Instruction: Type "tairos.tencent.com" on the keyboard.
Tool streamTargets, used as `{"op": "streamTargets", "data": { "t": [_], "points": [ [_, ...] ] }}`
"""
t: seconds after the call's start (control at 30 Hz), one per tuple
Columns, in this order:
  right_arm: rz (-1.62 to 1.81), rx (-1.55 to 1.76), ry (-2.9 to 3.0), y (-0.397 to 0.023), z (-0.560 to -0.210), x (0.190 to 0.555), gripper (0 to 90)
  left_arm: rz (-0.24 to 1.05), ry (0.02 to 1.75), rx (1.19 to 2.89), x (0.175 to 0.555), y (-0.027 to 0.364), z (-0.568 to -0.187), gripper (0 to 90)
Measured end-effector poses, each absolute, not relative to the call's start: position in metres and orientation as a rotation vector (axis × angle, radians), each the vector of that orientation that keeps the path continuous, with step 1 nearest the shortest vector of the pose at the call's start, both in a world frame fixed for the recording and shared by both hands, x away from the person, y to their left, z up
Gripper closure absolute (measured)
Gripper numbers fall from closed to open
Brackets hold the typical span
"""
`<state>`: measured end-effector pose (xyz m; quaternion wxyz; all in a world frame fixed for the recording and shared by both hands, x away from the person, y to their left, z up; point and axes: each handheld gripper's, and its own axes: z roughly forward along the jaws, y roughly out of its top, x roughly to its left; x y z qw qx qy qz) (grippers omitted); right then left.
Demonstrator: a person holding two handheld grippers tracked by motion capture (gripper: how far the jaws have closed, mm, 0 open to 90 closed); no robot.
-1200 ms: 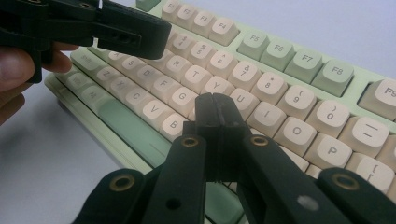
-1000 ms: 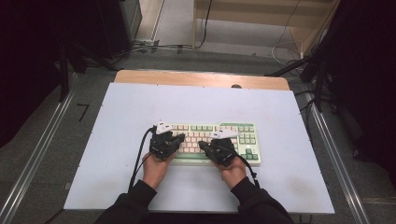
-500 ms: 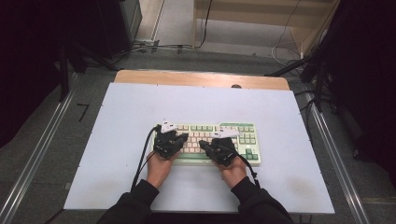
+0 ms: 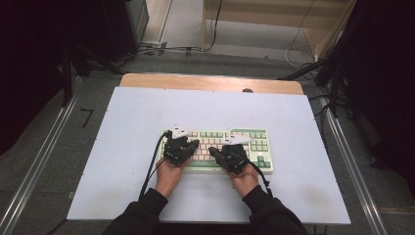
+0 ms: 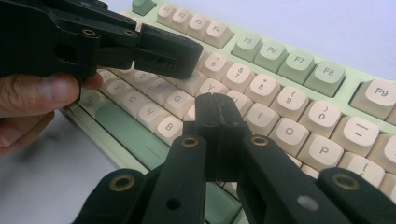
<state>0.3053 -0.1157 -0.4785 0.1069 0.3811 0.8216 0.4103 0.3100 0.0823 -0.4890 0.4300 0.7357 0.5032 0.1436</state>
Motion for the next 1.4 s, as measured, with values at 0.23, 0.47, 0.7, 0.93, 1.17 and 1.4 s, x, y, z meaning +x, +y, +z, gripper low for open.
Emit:
{"op": "streamTargets", "data": {
  "t": [0.23,0.47,0.7,0.93,1.17,1.4],
  "points": [
    [1.209,1.119,2.419,-0.1155,-0.4786,0.3051,87.8,0.357,1.258,1.839,0.3108,0.082,-0.4898,90.0],
    [1.21,1.118,2.418,-0.1157,-0.4784,0.305,87.8,0.361,1.259,1.843,0.3112,0.0815,-0.4907,90.0],
    [1.209,1.118,2.418,-0.1157,-0.4784,0.305,87.8,0.356,1.259,1.844,0.3114,0.0815,-0.491,90.0],
    [1.209,1.118,2.419,-0.1152,-0.4784,0.3043,87.9,0.349,1.265,1.858,0.3116,0.0812,-0.4914,90.0],
    [1.21,1.119,2.418,-0.1166,-0.4777,0.3048,87.8,0.358,1.251,1.842,0.309,0.083,-0.4873,90.0],
    [1.214,1.12,2.412,-0.1176,-0.4769,0.3046,87.8,0.361,1.247,1.821,0.3063,0.0861,-0.4834,90.0]
  ]
}}
